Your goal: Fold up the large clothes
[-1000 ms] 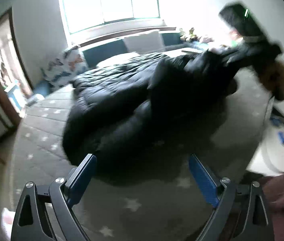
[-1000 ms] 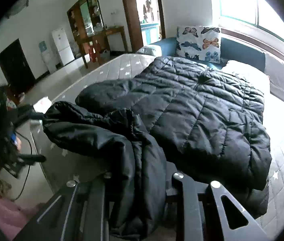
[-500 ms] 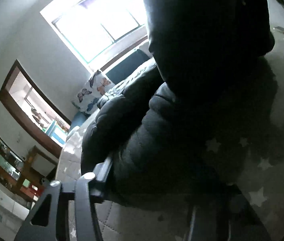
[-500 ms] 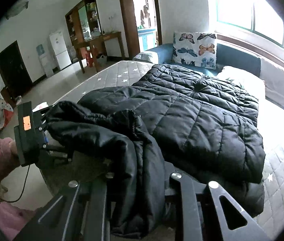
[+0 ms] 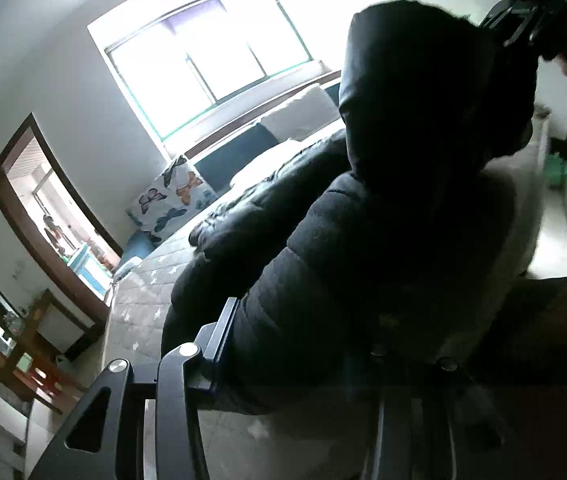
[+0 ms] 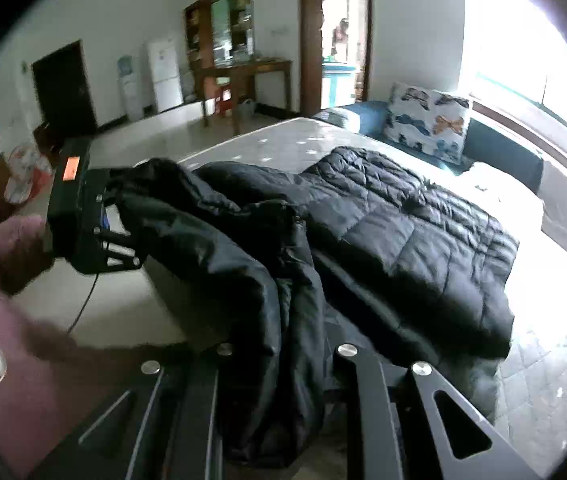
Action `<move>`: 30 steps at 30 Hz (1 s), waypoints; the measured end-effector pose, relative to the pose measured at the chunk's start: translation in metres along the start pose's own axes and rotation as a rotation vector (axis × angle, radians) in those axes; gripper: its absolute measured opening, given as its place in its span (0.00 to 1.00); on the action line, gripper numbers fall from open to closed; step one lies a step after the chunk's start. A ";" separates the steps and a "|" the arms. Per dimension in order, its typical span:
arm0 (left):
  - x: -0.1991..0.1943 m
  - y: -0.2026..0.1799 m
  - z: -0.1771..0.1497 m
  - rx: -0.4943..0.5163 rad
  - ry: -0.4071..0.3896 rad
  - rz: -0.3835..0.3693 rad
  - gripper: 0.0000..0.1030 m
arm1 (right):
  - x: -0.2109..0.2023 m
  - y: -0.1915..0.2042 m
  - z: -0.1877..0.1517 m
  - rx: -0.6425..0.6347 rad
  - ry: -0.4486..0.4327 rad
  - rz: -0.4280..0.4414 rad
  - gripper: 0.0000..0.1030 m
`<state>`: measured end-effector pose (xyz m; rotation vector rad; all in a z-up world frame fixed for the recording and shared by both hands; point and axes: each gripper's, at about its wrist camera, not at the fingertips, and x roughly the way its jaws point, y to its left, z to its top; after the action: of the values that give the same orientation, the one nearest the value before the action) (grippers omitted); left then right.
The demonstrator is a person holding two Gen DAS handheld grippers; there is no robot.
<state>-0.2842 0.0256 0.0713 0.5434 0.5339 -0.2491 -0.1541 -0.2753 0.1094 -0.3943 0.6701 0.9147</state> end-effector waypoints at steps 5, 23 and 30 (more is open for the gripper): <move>-0.019 0.002 0.007 -0.056 0.005 -0.033 0.43 | -0.009 0.003 0.006 -0.020 0.005 0.009 0.19; 0.108 0.136 0.146 -0.166 0.012 -0.030 0.43 | 0.060 -0.139 0.131 0.054 -0.097 -0.064 0.19; 0.227 0.169 0.204 -0.189 0.134 -0.027 0.42 | 0.139 -0.199 0.176 0.021 0.016 -0.211 0.19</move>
<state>0.0511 0.0343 0.1681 0.3706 0.6874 -0.1867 0.1337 -0.2025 0.1509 -0.4446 0.6392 0.7047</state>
